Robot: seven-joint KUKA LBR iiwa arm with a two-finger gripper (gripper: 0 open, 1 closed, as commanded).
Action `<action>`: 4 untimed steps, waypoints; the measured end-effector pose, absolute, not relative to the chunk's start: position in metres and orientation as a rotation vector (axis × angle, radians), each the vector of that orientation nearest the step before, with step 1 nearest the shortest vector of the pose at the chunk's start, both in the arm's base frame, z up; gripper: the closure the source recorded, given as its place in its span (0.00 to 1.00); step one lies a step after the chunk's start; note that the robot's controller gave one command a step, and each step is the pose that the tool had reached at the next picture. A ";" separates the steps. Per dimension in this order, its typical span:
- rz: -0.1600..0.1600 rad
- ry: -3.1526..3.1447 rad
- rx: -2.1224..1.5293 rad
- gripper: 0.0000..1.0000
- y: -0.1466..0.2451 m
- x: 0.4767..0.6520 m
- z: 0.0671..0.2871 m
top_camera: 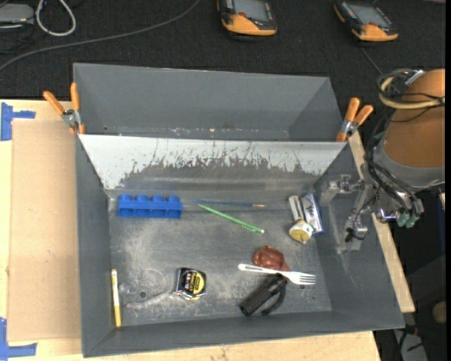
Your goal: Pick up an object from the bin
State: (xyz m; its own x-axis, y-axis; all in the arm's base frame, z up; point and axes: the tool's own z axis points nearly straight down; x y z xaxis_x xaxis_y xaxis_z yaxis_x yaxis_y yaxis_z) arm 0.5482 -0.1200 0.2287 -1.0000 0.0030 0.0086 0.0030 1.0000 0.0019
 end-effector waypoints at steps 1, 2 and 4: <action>-0.001 -3.141 0.001 0.00 -0.119 0.550 0.233; -0.001 -3.135 -0.219 0.00 -0.103 0.540 0.178; -0.001 -3.118 -0.373 0.00 -0.055 0.504 0.129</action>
Offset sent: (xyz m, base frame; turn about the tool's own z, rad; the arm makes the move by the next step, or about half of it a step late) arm -0.0262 0.0499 -0.1587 0.3994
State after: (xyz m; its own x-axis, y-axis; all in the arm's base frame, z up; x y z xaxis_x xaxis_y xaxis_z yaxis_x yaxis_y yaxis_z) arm 0.5042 -0.0545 0.1291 -0.9718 0.2358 0.0012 0.2358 0.9718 0.0005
